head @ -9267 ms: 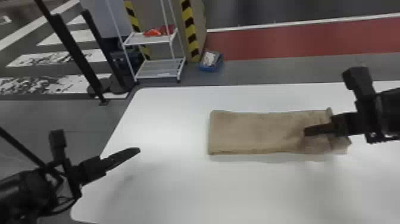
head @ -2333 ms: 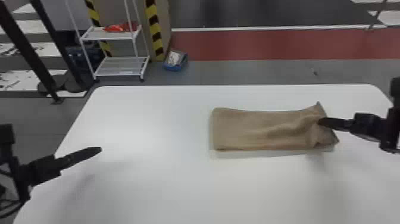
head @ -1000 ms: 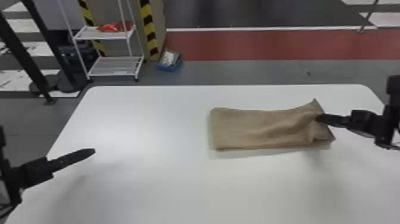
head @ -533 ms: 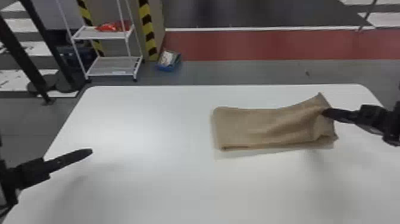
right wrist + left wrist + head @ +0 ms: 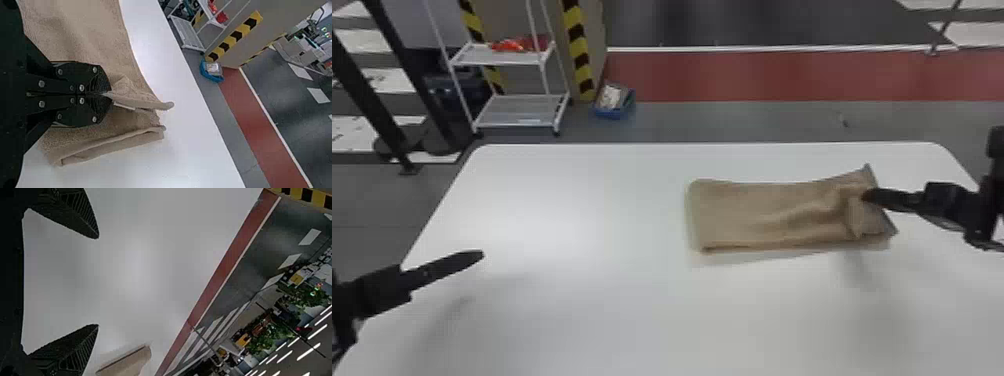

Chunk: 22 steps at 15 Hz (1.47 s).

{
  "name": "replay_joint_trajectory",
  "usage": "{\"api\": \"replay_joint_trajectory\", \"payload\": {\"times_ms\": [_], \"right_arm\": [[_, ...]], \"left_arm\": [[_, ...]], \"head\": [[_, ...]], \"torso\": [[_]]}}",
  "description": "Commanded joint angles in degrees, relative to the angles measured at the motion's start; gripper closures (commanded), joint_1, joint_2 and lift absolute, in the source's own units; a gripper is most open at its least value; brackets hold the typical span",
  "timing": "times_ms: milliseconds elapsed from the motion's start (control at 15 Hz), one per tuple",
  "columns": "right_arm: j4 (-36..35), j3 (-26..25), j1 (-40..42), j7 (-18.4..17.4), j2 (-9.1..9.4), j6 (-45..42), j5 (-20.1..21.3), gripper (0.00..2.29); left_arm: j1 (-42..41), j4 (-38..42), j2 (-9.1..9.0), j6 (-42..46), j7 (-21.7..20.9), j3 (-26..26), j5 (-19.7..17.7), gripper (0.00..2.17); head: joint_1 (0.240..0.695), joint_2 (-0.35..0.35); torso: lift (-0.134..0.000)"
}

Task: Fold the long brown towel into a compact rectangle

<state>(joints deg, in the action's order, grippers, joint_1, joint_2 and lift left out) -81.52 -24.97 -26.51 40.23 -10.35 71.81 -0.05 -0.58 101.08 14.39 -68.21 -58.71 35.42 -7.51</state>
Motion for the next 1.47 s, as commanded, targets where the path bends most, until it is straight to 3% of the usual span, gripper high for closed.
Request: {"api": "replay_joint_trajectory", "payload": {"times_ms": [0, 67, 267, 333, 400, 467, 733, 800, 1400], "right_arm": [[-1.53, -4.13, -1.35, 0.03, -1.43, 3.04, -1.18, 1.23], [-0.13, -3.51, -1.35, 0.03, -2.66, 3.04, -0.66, 1.23], [7.7, -1.23, -1.97, -1.03, -2.31, -4.87, 2.68, 1.19], [9.37, -0.96, -2.58, -1.47, -2.31, -6.1, 2.95, 0.72], [9.37, -0.7, -2.58, -1.47, -2.39, -6.1, 2.95, 0.06], [8.93, -0.79, -2.5, -1.29, -2.66, -5.93, 2.95, 0.0], [7.34, 2.2, -2.06, -0.15, -6.61, -3.47, 4.88, 0.04], [7.43, 3.08, -2.06, -0.15, -6.88, -3.47, 5.5, 0.07], [12.88, 9.94, -4.34, -1.47, -4.94, -9.62, 10.68, 0.16]], "left_arm": [[0.06, 0.26, -0.06, -0.13, 0.0, 0.0, 0.04, 0.08], [-0.03, 0.17, -0.06, -0.13, 0.0, 0.0, 0.04, 0.08], [-0.21, 0.26, -0.06, -0.13, -0.53, -0.09, -0.05, 0.08], [-0.29, 0.26, -0.06, -0.13, -0.62, 0.0, -0.05, 0.08], [-0.56, 0.26, -0.06, -0.13, -0.7, 0.09, -0.05, 0.08], [-0.65, 0.26, 0.02, -0.13, -0.7, 0.18, -0.05, 0.08], [-1.09, 0.26, 0.11, 0.04, -0.79, 0.71, -0.14, 0.08], [-1.17, 0.26, 0.11, 0.04, -0.79, 0.71, -0.14, 0.08], [-1.61, 0.17, -0.15, 0.22, -0.88, 0.79, -0.14, 0.08]], "head": [[0.695, 0.05], [0.695, 0.044], [0.695, 0.007], [0.695, 0.004], [0.695, 0.001], [0.695, 0.0], [0.695, -0.007], [0.695, -0.013], [0.695, -0.014]], "torso": [[-0.124], [-0.124], [-0.124], [-0.124], [-0.124], [-0.124], [-0.124], [-0.124], [-0.124]]}}
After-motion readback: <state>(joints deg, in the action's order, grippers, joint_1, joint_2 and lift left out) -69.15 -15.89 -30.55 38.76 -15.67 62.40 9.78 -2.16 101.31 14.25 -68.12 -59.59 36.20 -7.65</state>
